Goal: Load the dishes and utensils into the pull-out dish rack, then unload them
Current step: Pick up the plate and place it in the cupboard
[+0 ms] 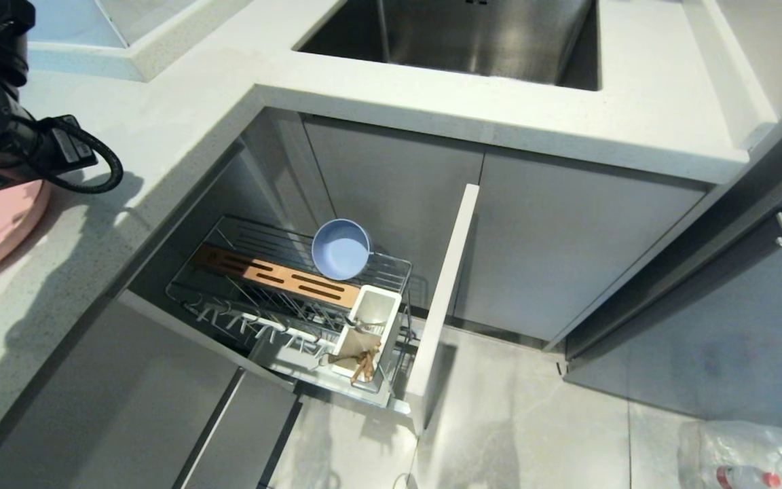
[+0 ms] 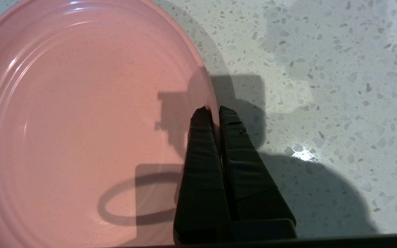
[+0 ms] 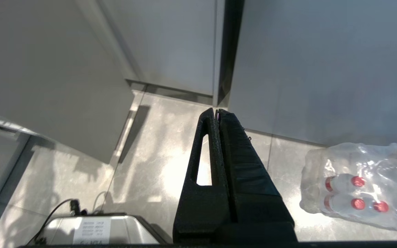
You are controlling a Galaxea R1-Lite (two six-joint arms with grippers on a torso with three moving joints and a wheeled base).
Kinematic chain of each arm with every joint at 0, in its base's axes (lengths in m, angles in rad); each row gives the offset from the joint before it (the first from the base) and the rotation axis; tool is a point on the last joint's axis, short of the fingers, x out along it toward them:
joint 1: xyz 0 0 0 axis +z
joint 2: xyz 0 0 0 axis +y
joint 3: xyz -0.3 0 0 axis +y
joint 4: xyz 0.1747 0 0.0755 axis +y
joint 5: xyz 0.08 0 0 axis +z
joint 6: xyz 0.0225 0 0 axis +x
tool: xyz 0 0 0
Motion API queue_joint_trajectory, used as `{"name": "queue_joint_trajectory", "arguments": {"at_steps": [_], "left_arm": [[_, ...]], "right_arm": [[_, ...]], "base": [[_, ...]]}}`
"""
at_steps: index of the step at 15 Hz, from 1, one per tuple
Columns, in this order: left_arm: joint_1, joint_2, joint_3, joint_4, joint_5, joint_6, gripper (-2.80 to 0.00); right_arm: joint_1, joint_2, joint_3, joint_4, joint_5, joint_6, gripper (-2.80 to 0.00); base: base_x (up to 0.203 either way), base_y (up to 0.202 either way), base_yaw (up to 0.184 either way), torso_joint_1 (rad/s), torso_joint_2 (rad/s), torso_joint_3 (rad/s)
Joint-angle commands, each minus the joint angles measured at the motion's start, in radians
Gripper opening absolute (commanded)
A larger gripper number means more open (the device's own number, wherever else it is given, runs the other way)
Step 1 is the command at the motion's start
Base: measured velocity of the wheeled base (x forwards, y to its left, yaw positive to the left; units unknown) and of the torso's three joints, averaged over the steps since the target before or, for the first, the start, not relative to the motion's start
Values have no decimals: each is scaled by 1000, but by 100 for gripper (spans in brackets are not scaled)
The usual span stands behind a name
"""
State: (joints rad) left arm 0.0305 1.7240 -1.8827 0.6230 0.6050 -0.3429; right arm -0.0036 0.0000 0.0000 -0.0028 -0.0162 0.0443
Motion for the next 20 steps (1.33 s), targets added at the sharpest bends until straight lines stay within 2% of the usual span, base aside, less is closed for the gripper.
{"name": "queue_joint_trajectory", "arguments": {"at_steps": [1, 4, 7, 11, 14, 16, 17, 18, 20], "left_arm": [[-1, -7, 2, 3, 2, -2, -280], [-7, -46, 6, 21, 2, 2, -280], [-24, -133, 6, 89, -15, 6, -280], [-73, -273, -3, 63, -16, -1, -280], [-213, -351, 10, -50, -22, -25, -280], [-366, -374, 26, -53, -5, -55, -280], [-420, -380, 45, -61, 12, -92, -280], [-468, -381, 61, -97, 21, -156, -280], [-545, -383, 115, -212, 28, -205, -280]], "right_arm": [[1, 0, 0, 0, 1, 0, -280], [1, 0, 0, 0, 1, 0, -280], [1, 0, 0, 0, 1, 0, -280], [1, 0, 0, 0, 0, 0, -280], [1, 1, 0, 0, 0, 0, -280], [1, 0, 0, 0, 1, 0, -280], [1, 0, 0, 1, 1, 0, -280], [1, 0, 0, 0, 1, 0, -280], [1, 0, 0, 0, 1, 0, -280]], "base": [[0, 0, 0, 0, 0, 0], [0, 0, 0, 0, 0, 0], [0, 0, 0, 0, 0, 0], [0, 0, 0, 0, 0, 0], [0, 0, 0, 0, 0, 0], [0, 0, 0, 0, 0, 0], [0, 0, 0, 0, 0, 0], [0, 0, 0, 0, 0, 0], [0, 0, 0, 0, 0, 0]]}}
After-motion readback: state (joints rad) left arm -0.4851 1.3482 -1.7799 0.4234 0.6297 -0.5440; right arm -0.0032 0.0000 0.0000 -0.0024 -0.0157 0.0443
